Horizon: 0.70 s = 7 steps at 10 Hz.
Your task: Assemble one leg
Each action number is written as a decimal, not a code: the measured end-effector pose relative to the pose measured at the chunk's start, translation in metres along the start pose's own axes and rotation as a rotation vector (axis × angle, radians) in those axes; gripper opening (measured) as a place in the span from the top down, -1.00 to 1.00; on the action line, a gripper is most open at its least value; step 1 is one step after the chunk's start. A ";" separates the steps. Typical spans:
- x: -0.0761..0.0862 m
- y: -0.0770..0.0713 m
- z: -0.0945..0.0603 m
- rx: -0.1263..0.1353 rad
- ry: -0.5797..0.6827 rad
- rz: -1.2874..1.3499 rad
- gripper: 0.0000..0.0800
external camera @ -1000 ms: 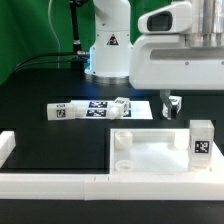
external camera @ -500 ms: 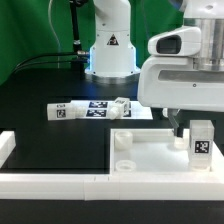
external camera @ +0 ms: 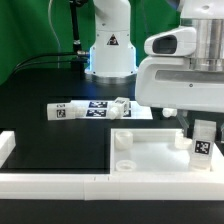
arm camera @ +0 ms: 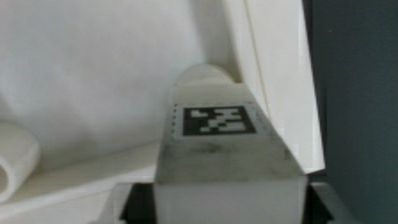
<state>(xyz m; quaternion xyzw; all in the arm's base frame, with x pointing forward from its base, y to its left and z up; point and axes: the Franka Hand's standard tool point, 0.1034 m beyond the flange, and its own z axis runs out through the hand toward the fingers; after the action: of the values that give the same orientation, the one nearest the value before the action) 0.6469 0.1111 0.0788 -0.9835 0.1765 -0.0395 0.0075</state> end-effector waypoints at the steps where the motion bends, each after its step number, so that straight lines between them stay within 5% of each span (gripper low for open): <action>1: 0.000 0.000 0.000 0.000 0.000 0.057 0.29; 7: -0.002 0.009 0.002 -0.003 -0.038 0.945 0.29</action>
Offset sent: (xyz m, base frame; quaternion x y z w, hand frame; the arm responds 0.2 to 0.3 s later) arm -0.0027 -0.0139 -0.0025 -0.0183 0.0544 0.2456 0.9677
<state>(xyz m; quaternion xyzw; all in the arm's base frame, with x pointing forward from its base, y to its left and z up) 0.6423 0.1037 0.0769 -0.7959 0.6046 -0.0137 0.0265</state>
